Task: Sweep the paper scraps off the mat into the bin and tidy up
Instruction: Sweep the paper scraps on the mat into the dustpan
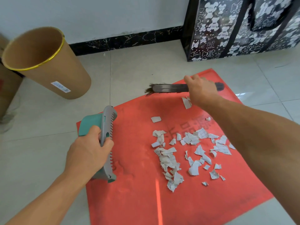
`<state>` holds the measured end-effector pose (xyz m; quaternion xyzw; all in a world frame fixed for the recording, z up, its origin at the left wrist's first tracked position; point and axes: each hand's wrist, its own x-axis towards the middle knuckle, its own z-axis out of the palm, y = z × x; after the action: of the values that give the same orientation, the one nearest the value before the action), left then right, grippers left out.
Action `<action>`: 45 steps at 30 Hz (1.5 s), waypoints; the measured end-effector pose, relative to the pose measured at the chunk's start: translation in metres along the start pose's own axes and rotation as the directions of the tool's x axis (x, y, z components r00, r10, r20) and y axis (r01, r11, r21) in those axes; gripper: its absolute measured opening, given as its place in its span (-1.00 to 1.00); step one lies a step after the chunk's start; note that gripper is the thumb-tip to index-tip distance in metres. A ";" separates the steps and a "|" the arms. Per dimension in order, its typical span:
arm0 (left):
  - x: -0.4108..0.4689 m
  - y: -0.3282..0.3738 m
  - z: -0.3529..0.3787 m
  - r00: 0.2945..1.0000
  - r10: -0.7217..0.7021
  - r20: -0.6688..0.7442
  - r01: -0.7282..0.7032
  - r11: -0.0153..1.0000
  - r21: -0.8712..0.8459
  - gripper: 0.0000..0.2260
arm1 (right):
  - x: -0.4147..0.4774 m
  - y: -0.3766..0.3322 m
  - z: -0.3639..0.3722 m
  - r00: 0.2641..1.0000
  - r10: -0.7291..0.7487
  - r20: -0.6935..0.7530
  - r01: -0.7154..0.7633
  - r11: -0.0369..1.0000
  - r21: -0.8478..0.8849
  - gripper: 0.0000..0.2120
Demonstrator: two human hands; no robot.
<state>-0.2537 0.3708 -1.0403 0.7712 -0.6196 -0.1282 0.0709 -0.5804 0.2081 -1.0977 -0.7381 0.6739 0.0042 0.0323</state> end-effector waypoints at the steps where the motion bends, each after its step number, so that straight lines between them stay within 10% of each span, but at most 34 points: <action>1: 0.000 0.000 0.000 1.000 0.003 -0.002 -0.003 1.000 0.001 -0.75 | 0.003 0.002 0.005 1.000 0.016 -0.001 -0.016 1.000 -0.005 -0.70; 7: 0.000 -0.001 0.002 1.000 0.007 -0.004 -0.007 1.000 0.015 -0.73 | 0.005 -0.006 0.037 0.987 0.146 0.064 -0.151 0.984 0.089 -0.69; 16: 0.000 0.010 0.009 0.999 0.043 -0.006 -0.043 0.997 0.065 -0.76 | -0.029 -0.020 0.027 0.958 -0.077 0.276 0.068 0.997 0.040 -0.70; 25: -0.005 0.031 0.002 0.990 0.114 -0.082 -0.112 0.993 0.029 -0.76 | -0.035 -0.011 0.017 0.994 0.105 -0.011 -0.103 0.988 0.112 -0.71; 34: -0.006 0.048 0.017 0.996 0.086 0.019 -0.087 0.995 0.043 -0.76 | -0.092 -0.041 0.036 0.960 -0.007 0.280 -0.035 0.989 0.144 -0.65; 45: -0.014 0.046 0.011 0.998 0.047 0.032 -0.049 0.997 0.057 -0.77 | -0.140 -0.003 -0.006 0.997 0.057 -0.044 -0.045 0.969 0.244 -0.81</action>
<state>-0.3028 0.3747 -1.0372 0.7556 -0.6424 -0.1206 0.0421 -0.5905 0.3472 -1.0842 -0.7110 0.6886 -0.0965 0.1052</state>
